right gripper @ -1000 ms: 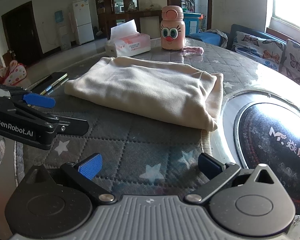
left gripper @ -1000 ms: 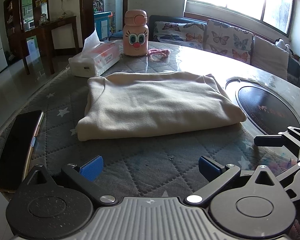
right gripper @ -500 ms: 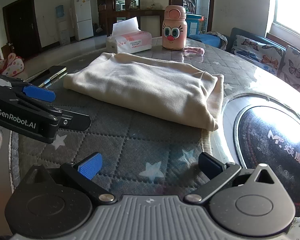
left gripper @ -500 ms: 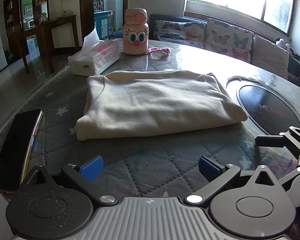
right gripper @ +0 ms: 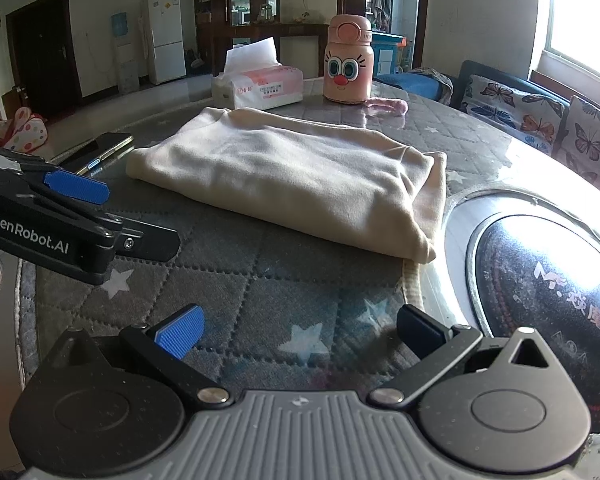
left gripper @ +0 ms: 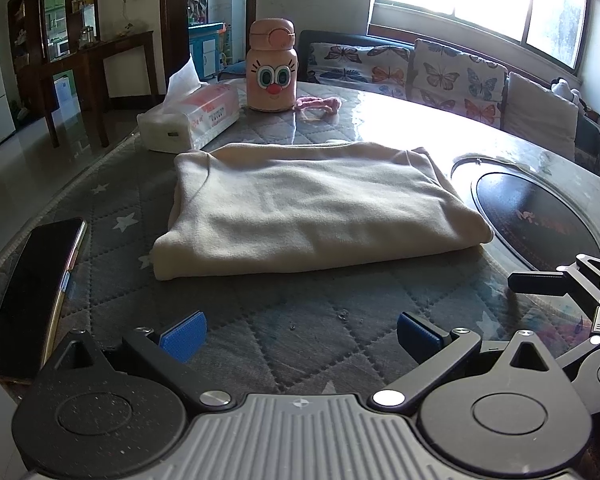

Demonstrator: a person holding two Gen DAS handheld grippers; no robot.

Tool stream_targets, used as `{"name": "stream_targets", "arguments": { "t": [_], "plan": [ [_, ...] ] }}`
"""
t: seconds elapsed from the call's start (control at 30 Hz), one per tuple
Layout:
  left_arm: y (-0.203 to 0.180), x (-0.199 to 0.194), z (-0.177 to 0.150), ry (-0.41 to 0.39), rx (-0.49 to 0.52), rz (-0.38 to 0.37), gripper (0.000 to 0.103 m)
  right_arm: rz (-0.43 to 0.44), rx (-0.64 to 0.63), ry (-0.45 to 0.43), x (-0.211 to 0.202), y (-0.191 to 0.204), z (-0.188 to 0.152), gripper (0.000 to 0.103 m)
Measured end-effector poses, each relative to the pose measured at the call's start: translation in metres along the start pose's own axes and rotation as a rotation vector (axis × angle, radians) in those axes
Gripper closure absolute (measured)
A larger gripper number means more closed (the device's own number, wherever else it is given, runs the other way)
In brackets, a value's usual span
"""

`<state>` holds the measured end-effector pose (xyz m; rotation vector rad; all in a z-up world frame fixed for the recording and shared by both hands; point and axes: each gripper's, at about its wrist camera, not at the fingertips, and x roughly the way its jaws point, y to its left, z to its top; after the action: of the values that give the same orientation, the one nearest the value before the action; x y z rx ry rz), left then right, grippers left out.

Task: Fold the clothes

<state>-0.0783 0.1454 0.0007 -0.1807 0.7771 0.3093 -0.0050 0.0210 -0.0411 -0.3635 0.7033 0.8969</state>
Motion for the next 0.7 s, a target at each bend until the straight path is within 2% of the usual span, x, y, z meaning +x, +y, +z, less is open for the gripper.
{"name": "stream_targets", "arguments": {
  "t": [0.7],
  "plan": [
    [0.0027, -0.0052, 0.0019, -0.022, -0.006, 0.01, 0.0, -0.02, 0.055, -0.032, -0.0021, -0.0017, 0.007, 0.0]
  ]
}}
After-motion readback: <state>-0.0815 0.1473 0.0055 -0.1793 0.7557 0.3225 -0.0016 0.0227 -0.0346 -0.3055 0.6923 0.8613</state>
